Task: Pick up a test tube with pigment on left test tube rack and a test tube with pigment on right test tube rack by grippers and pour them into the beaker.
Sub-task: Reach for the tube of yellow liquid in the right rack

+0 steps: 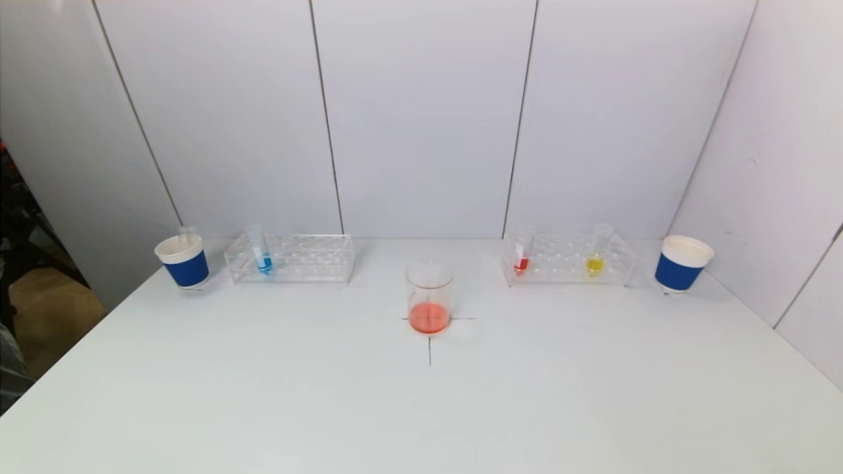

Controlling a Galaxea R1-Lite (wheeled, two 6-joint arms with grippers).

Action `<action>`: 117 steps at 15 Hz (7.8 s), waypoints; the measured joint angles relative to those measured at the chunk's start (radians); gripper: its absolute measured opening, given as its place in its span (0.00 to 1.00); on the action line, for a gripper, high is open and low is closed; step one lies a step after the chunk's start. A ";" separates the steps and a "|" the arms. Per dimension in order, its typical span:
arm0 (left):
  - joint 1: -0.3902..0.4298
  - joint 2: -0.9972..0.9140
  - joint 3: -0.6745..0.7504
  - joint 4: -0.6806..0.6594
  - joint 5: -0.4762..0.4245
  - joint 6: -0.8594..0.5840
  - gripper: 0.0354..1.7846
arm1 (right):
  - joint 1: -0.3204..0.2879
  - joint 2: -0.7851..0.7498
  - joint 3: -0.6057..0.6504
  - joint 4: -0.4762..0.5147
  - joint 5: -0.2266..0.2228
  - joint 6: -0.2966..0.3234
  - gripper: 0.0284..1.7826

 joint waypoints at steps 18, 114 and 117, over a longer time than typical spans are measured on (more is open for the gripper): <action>0.000 0.000 0.000 0.002 0.007 0.004 0.99 | 0.000 0.000 0.000 0.000 0.000 0.000 1.00; 0.000 0.002 0.000 0.007 0.006 0.003 0.99 | 0.019 0.967 -0.488 -0.434 0.068 -0.053 1.00; 0.000 0.002 0.000 0.007 0.006 0.003 0.99 | 0.020 1.152 -0.493 -0.594 0.058 -0.037 1.00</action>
